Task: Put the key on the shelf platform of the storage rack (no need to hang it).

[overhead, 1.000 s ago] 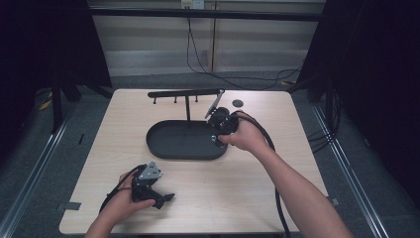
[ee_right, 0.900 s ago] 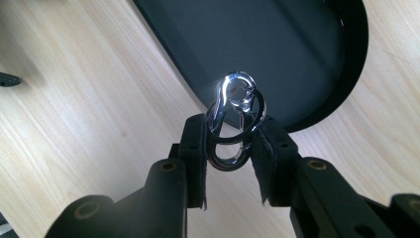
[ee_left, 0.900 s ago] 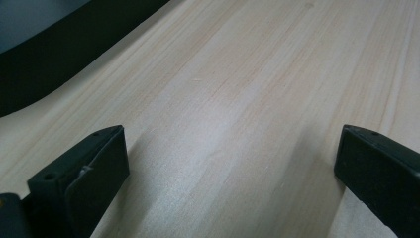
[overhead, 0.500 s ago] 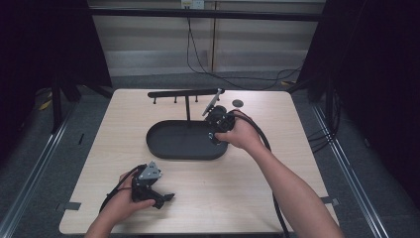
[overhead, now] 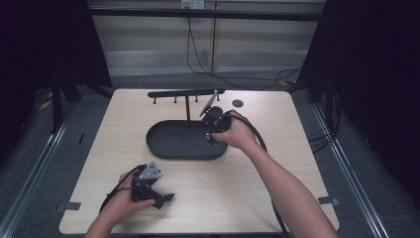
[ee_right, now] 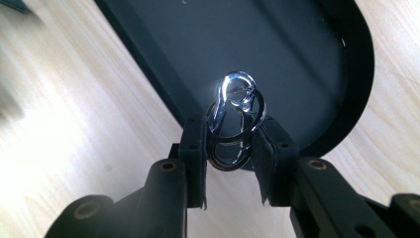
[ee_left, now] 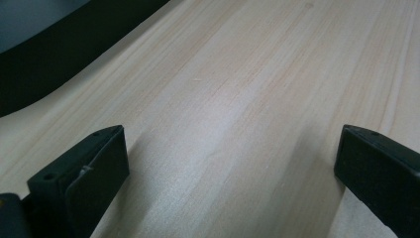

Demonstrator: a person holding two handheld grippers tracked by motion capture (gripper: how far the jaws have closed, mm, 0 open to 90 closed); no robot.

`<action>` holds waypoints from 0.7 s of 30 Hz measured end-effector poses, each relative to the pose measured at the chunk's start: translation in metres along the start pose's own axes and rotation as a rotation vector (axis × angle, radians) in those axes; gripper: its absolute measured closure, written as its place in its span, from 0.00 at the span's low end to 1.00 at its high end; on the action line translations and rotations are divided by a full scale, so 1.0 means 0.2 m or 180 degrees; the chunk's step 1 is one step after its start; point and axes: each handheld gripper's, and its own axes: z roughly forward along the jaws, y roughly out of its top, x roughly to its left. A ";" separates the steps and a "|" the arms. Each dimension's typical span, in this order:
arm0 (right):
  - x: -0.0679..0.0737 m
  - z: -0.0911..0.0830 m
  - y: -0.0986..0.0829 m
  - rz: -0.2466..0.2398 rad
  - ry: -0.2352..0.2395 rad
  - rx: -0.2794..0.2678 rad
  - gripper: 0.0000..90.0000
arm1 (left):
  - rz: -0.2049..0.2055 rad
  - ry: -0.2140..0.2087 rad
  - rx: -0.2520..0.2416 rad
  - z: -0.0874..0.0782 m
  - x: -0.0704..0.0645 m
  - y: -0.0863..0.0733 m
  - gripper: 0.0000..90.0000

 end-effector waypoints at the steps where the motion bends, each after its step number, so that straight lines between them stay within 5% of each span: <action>1: 0.00 0.00 0.00 0.0000 0.0000 0.0000 0.76 | 0.0000 0.0000 0.0000 0.00 0.00 0.00 0.00; 21: -0.03 0.10 0.04 0.0075 -0.0009 -0.0013 0.76 | -0.0001 -0.0004 0.0004 0.00 0.00 0.00 0.00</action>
